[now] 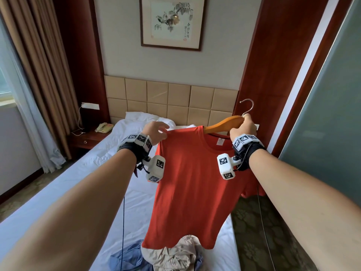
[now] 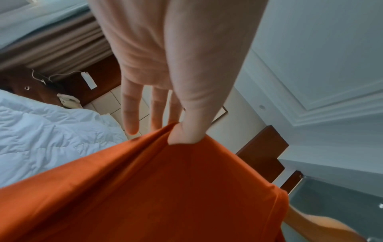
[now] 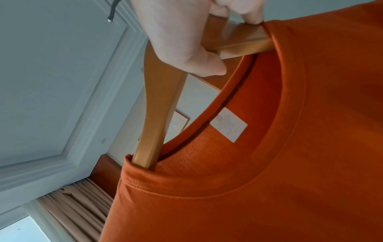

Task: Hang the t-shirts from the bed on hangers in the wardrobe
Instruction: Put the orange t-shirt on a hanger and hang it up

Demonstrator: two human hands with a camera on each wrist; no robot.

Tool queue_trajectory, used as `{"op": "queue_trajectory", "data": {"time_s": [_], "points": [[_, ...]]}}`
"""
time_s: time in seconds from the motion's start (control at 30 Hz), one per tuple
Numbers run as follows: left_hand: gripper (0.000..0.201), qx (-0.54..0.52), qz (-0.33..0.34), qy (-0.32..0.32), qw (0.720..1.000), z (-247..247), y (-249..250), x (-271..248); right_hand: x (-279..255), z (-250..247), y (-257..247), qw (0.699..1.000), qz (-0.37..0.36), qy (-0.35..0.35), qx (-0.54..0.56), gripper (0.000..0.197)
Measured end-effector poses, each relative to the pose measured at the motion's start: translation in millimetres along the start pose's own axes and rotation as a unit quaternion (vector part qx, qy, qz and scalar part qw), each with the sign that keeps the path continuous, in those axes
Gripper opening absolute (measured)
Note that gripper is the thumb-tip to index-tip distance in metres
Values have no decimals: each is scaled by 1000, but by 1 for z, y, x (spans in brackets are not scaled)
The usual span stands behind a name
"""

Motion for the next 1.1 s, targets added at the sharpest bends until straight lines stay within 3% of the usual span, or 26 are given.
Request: {"op": "queue_trajectory", "data": {"time_s": [0.1,0.33,0.5,0.6,0.9,1.1], "points": [[38,60,-26,-42,997,1,-7,-4,-1,1,-1,1000,-1,2,2,50],[32,152,-43,-5,987,-10,-11,-8,-3,-4,0,1000,-11,2,-5,51],[30,61,-13,11,998,-7,-4,-11,-6,-7,2,1000,-8,7,5,51],[36,8,22,-46,999,3,10,-13,-9,-5,1,1000,-20,4,11,50],[34,-26,61,-9,998,10,24,-14,-11,0,-3,999,-38,1,3,50],[29,0,94,-27,995,16,44,-8,-18,10,-16,996,-74,-16,-38,38]]}}
Point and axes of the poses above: each hand's wrist, its own x-axis towards the middle knuckle, its own z-axis out of the palm, y = z × x, the point moved 5 cm from there along x, towards the middle knuckle, and after that the axes turned 10 degrees about z, right-handed, at the moved point
